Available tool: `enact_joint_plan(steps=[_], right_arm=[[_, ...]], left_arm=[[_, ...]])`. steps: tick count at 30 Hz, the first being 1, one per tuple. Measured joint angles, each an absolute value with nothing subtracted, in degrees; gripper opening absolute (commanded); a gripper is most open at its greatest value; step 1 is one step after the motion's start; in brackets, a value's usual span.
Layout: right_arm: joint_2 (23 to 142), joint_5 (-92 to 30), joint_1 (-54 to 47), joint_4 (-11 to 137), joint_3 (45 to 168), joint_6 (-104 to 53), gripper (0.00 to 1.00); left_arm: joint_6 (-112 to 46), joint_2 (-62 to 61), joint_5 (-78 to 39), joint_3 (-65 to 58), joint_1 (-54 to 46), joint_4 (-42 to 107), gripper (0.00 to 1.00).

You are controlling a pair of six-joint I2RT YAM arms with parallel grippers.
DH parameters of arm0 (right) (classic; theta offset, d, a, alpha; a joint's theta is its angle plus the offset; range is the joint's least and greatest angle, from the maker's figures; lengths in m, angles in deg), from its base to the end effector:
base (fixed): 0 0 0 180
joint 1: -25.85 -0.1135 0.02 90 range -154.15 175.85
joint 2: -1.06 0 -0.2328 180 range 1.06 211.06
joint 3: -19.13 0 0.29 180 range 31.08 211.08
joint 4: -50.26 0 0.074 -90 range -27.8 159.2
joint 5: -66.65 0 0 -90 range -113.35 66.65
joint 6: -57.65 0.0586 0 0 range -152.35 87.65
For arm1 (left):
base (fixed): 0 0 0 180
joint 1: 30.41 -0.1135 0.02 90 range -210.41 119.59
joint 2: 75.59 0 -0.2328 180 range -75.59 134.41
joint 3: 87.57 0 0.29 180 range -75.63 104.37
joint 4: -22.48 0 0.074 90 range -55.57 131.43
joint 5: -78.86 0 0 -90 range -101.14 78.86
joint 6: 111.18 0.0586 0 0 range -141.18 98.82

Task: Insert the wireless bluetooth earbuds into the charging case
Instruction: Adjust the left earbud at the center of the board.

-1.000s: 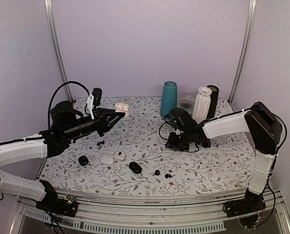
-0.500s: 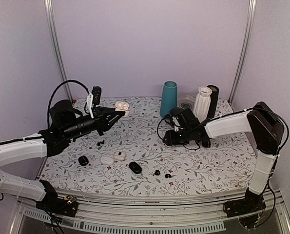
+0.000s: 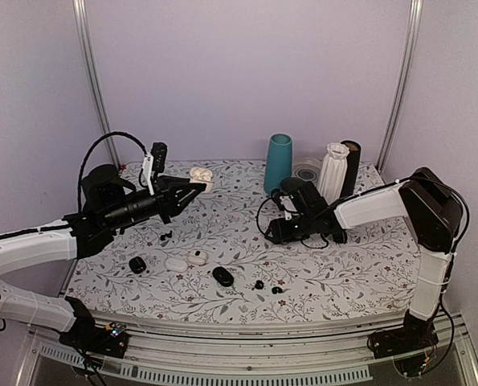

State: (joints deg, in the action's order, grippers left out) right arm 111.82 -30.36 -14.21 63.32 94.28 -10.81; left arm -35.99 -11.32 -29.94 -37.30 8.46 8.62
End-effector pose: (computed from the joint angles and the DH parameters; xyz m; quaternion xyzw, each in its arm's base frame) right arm 0.3211 0.2794 0.0631 -0.1716 0.9183 0.2295 0.2733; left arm 0.2449 -0.2217 0.2527 0.2584 0.6591 -0.4178 0.5695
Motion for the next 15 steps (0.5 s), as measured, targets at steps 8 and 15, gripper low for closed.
enact_joint_plan(steps=[8, 15], right_arm=[[111.2, -33.2, -14.2, 62.6, 91.3, -10.3, 0.58], [109.0, -34.0, -15.1, 62.8, 89.3, -8.8, 0.51]], left_arm=[[-36.0, -11.3, -29.9, -37.3, 8.5, 8.6, 0.00], [-36.0, -11.4, -29.9, -37.3, 8.5, 8.6, 0.00]])
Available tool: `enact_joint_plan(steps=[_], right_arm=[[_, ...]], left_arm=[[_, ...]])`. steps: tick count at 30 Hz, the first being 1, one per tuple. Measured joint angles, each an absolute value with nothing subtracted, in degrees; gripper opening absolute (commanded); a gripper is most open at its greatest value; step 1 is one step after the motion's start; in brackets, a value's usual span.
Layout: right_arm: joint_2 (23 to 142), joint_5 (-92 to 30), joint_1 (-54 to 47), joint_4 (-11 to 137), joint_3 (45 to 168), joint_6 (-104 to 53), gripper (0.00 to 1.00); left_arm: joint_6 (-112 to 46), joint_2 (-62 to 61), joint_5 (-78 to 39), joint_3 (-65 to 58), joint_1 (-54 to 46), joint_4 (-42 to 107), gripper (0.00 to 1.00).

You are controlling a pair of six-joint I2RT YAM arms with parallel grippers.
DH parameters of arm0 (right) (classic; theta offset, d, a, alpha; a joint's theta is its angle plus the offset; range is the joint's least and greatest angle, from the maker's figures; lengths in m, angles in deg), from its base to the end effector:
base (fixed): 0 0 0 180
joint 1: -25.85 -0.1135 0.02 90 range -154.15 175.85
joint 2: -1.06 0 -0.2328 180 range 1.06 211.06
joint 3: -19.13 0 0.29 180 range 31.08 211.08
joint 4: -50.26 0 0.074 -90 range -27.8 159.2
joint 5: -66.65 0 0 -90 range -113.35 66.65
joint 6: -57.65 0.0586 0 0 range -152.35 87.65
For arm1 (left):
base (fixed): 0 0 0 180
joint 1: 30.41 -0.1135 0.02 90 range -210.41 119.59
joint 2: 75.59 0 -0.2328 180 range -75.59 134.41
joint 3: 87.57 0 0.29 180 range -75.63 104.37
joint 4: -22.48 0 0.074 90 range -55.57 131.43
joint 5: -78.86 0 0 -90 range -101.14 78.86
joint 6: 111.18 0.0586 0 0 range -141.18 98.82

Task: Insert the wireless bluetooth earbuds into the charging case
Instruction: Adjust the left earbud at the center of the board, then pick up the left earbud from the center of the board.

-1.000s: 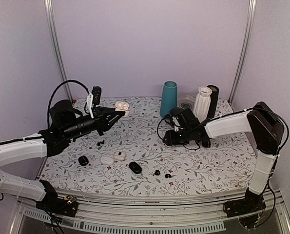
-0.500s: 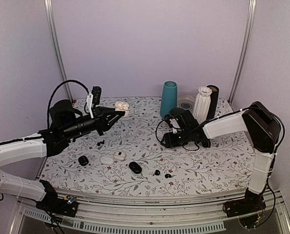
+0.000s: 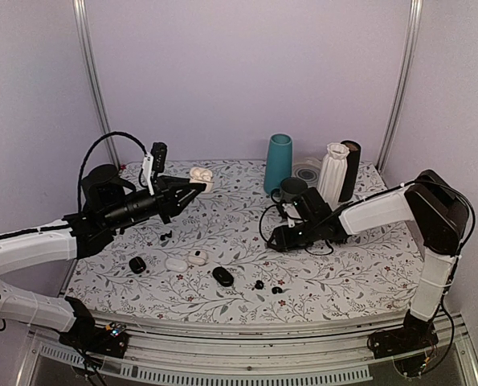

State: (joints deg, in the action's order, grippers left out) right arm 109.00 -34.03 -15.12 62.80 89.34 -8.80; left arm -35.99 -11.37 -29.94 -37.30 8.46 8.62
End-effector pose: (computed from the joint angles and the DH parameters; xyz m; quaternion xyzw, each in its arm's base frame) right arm 0.2988 0.2739 0.0563 -0.1731 0.9208 0.2546 0.2394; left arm 0.2448 -0.2216 0.2530 0.2584 0.6588 -0.4179 0.5698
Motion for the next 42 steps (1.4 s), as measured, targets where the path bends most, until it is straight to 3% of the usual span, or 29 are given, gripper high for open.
enact_joint_plan(steps=[5, 25, 42], right_arm=[[108.9, -30.5, -15.6, 63.5, 89.4, -8.0, 0.41], [109.5, -22.1, -17.3, 71.6, 95.7, -10.3, 0.35], [115.9, -13.4, -21.0, 81.0, 103.3, 1.8, 0.31]], left_arm=[[-36.0, -11.4, -29.9, -37.3, 8.5, 8.6, 0.00], [-36.0, -12.0, -29.8, -37.3, 8.4, 8.7, 0.00], [-36.2, -11.9, -29.9, -37.1, 8.4, 8.6, 0.00]])
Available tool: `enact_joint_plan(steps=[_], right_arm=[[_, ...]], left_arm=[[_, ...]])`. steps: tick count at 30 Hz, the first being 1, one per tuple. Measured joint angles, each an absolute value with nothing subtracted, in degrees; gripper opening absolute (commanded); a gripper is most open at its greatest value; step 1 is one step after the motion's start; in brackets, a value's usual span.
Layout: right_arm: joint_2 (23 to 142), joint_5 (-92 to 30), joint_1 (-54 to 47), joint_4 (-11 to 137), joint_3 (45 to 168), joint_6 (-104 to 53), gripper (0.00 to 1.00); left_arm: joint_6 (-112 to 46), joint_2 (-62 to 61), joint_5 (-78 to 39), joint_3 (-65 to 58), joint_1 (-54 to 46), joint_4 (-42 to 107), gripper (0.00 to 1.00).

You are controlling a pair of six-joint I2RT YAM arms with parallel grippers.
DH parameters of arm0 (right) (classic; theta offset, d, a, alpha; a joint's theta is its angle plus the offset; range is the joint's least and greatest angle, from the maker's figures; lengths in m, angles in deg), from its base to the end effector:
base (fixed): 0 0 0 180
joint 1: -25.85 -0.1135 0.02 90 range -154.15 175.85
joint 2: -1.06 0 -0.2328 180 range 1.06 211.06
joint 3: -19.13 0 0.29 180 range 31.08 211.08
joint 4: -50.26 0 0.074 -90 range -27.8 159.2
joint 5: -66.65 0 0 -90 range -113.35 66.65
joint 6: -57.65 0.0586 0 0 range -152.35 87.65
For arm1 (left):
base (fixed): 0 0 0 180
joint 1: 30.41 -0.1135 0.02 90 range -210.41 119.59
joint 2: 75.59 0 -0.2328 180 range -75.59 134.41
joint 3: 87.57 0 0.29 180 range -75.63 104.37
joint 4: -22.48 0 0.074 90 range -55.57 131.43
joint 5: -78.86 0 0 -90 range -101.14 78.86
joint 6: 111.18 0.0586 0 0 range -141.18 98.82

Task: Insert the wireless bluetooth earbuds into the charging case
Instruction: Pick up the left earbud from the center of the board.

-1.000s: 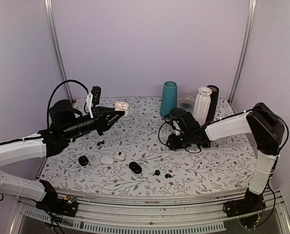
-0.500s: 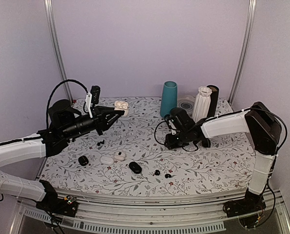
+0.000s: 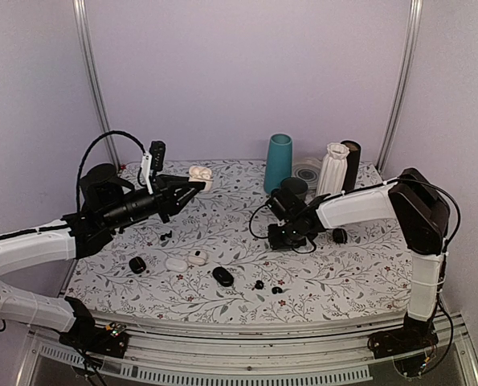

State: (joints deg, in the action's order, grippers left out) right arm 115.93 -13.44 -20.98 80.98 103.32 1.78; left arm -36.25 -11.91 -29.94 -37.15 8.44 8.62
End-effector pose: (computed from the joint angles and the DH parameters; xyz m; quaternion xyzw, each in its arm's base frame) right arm 0.3018 0.3070 0.0611 -0.0856 0.9618 0.0961 0.2415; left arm 0.2440 -0.2208 0.2570 0.2566 0.6551 -0.4203 0.5730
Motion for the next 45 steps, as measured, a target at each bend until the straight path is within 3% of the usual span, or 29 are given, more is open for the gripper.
enact_joint_plan(steps=[5, 28, 35, 45], right_arm=[[117.8, -9.7, -21.5, 83.7, 106.2, 4.2, 0.23], [117.9, -6.0, -22.6, 82.6, 105.0, 4.7, 0.23], [117.0, -6.4, -22.6, 80.7, 103.2, 4.3, 0.11], [111.8, -13.3, -21.2, 77.4, 96.3, -1.6, 0.06]], left_arm=[[-36.2, -11.8, -30.0, -37.1, 8.4, 8.6, 0.00], [-36.3, -11.8, -30.0, -36.6, 8.4, 8.6, 0.00], [-36.4, -11.4, -30.0, -36.6, 8.4, 8.3, 0.00], [-35.5, -7.8, -29.9, -36.6, 8.4, 6.3, 0.00]])
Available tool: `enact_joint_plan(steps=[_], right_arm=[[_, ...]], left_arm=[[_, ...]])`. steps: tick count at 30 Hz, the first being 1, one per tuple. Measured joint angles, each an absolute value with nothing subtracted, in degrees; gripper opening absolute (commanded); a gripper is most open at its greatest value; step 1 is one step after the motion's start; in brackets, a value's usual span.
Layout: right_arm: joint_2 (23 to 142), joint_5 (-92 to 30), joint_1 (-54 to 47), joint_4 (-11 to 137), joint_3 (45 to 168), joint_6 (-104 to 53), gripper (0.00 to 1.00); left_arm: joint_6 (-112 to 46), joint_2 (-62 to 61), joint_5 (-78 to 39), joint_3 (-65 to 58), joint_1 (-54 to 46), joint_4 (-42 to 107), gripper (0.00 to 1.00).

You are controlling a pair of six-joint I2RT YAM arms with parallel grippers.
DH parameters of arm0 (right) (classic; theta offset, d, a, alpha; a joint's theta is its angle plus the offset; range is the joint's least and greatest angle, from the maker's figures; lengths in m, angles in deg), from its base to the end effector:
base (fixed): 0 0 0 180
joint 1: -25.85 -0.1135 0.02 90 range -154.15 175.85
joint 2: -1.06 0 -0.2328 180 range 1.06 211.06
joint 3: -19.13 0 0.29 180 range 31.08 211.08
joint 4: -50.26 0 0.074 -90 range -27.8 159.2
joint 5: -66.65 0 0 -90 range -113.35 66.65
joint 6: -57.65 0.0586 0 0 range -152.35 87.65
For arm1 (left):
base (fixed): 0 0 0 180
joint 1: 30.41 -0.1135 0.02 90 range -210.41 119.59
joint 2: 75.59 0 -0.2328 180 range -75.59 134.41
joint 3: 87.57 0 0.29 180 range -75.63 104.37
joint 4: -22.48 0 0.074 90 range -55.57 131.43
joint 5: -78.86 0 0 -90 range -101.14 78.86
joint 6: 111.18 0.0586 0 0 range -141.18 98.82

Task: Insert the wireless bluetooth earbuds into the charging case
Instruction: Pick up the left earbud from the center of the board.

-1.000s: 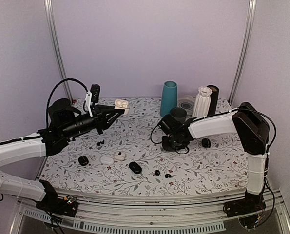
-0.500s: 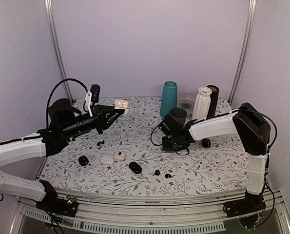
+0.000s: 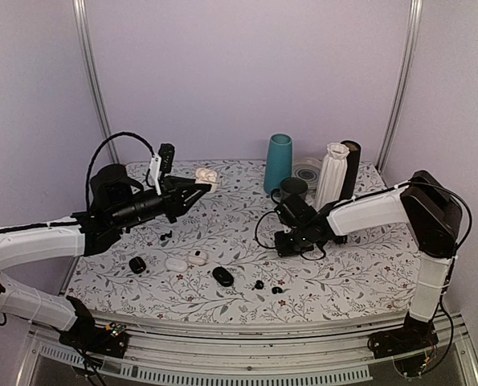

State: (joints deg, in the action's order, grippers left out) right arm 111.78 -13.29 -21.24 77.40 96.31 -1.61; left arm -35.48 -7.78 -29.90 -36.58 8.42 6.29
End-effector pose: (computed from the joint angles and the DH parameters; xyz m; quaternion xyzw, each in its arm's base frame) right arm 0.2857 0.2923 0.0562 -0.1151 0.9571 0.0924 0.2494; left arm 0.2524 -0.2273 0.2437 0.2610 0.6611 -0.4139 0.5687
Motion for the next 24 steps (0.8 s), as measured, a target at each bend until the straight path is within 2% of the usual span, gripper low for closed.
enact_joint_plan(steps=[13, 24], right_arm=[[99.3, -33.4, -16.9, 78.9, 92.8, -16.3, 0.06], [95.0, -55.4, -15.3, 88.1, 97.0, -20.6, 0.07]], left_arm=[[-22.2, 3.4, -26.9, -35.7, 9.0, 1.9, 0.00], [-13.7, 11.8, -21.7, -36.1, 13.6, -8.9, 0.00]])
